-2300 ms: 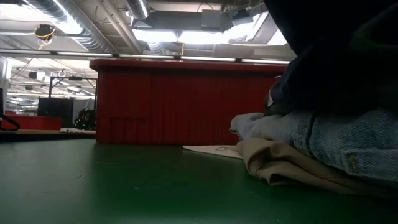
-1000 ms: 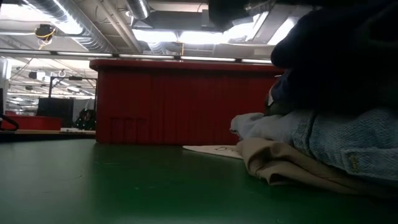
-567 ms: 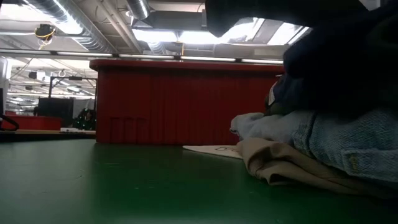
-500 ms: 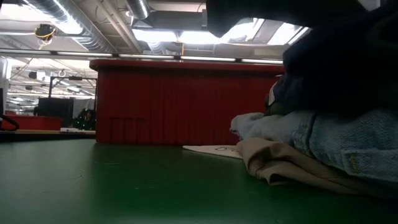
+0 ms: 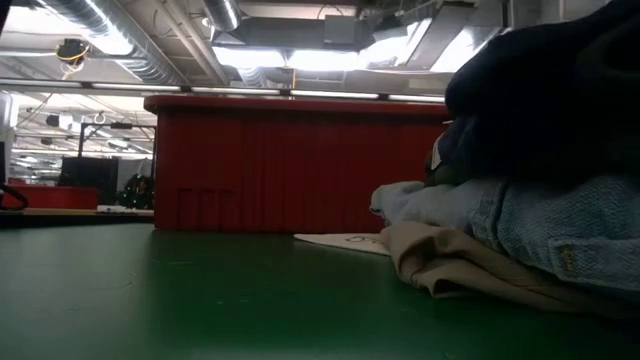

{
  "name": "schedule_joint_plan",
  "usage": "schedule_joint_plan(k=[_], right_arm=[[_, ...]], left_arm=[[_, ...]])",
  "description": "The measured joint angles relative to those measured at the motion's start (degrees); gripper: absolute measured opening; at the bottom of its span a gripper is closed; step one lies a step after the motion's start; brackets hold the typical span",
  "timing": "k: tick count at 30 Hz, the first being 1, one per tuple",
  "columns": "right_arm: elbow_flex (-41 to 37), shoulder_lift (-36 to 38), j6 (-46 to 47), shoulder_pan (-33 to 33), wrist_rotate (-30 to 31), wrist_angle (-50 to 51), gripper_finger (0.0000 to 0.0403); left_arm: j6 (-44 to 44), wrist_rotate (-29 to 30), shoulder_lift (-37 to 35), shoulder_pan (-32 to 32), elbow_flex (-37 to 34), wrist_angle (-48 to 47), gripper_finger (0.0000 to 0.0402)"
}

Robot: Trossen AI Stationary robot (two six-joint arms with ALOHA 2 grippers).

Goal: Fold Laundry from Bin
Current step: Stack the dark blue boxer on top of the green polo shirt

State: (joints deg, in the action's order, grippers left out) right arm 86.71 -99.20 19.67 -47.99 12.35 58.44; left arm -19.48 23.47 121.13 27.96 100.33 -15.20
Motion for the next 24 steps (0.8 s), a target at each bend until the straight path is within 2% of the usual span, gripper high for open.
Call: schedule_joint_plan(k=[5,9,12,18,21,24], right_arm=[[5.41,0.81,0.30,0.00,10.96,14.78,0.0177],[4.77,4.70,1.15,0.02,16.23,19.20,0.0177],[2.09,8.79,2.23,0.04,20.61,19.24,0.0177],[-5.36,17.21,8.06,1.93,23.02,16.80,0.0177],[-9.68,20.26,8.91,3.54,23.15,13.45,0.0177],[-13.56,21.72,8.96,5.50,23.09,9.62,0.0177]], left_arm=[[4.24,-0.42,-0.19,-3.88,0.00,1.42,0.0133],[5.08,-0.62,-0.18,-7.38,0.00,2.00,0.0133],[4.93,-0.62,-0.16,-10.11,0.00,1.78,0.0133],[4.78,-0.89,-0.16,-14.53,0.00,1.24,0.0133],[3.51,-4.21,-0.16,-16.77,0.00,1.34,0.0133],[-3.09,-8.46,-0.02,-18.80,0.00,1.00,0.0133]])
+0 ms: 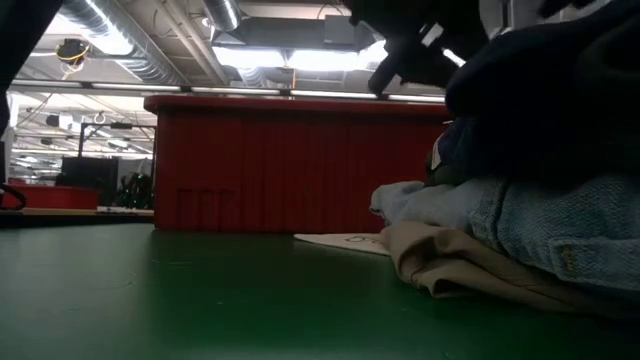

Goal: Fold Laundry from Bin
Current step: Stack the dark blue boxer on top of the green polo shirt

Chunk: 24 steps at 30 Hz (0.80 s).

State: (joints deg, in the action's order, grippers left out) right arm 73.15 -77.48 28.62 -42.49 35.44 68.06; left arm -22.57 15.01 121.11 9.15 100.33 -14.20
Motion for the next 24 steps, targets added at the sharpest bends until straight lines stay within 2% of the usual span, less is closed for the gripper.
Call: schedule_joint_plan(k=[12,24], right_arm=[[-7.10,-0.02,-2.37,7.27,-0.51,-2.07,0.0177],[-7.20,-0.04,-4.05,7.64,-0.53,-3.49,0.0177]], left_arm=[[-5.31,-2.90,0.07,-2.42,0.00,-0.97,0.0133],[-8.04,-3.86,3.40,-1.80,0.04,0.31,0.0133]])
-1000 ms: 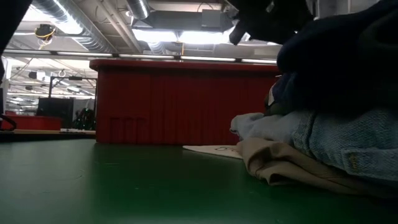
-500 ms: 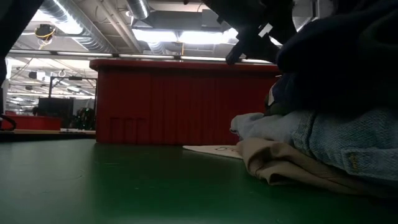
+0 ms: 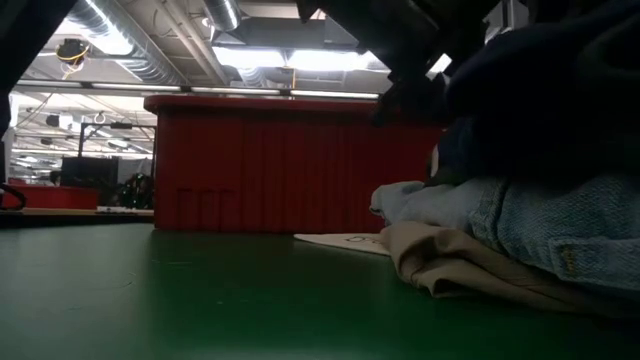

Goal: Fold Laundry from Bin
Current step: Stack the dark blue boxer on top of the green polo shirt

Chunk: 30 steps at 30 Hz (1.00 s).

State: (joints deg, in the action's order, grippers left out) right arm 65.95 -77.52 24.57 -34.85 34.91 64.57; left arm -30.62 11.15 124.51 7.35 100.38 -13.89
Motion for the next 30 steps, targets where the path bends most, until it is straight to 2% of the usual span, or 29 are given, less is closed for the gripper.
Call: schedule_joint_plan(k=[6,12,15,21,30], right_arm=[[0.00,0.00,-0.02,0.00,0.00,-1.00,0.0177],[0.00,0.00,-0.02,0.00,-0.21,-1.42,0.0177],[0.00,0.00,0.28,0.00,-2.54,-1.63,0.0177],[-1.20,0.00,3.89,-0.01,-7.56,-1.56,0.0177],[-10.66,-0.02,11.41,0.02,-7.57,-1.60,0.0177]], left_arm=[[3.52,2.94,0.00,-0.11,0.00,1.82,0.0114],[6.82,3.37,0.00,-0.10,0.00,1.87,0.0045],[8.43,5.25,0.00,-0.07,0.00,1.86,0.0010],[8.77,9.42,-0.48,-0.31,0.00,-3.33,0.0003],[8.73,9.15,-0.48,-0.46,0.00,-9.83,0.0005]])
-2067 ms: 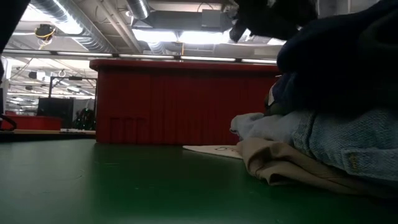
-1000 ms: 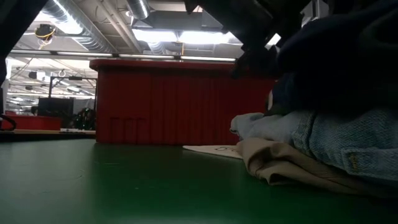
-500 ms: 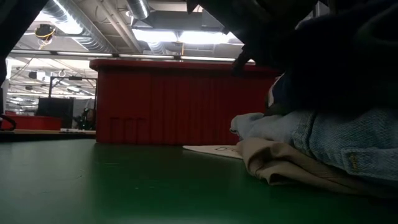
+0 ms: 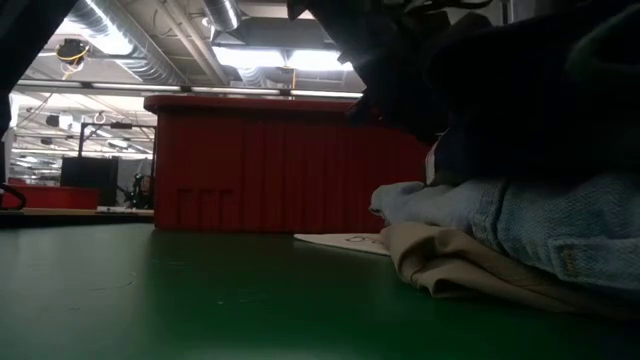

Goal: Fold Laundry from Bin
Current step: Stack the dark blue boxer on top of the green polo shirt

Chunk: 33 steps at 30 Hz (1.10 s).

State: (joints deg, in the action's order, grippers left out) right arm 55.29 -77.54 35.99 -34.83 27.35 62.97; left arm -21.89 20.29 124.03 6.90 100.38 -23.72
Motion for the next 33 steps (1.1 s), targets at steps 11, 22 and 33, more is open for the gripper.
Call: schedule_joint_plan(k=[11,22,33], right_arm=[[-1.87,0.15,0.20,0.00,1.43,-1.56,0.0177],[5.34,0.17,-4.74,-0.02,-6.38,-1.66,0.0177],[6.94,-0.43,-4.74,-0.31,-22.03,-16.63,0.0177]], left_arm=[[3.48,2.63,0.00,-0.13,0.00,-1.14,0.0008],[6.03,3.17,-0.14,-0.24,0.00,-0.67,0.0089],[5.87,2.33,-5.42,-0.10,-0.02,0.06,0.0110]])
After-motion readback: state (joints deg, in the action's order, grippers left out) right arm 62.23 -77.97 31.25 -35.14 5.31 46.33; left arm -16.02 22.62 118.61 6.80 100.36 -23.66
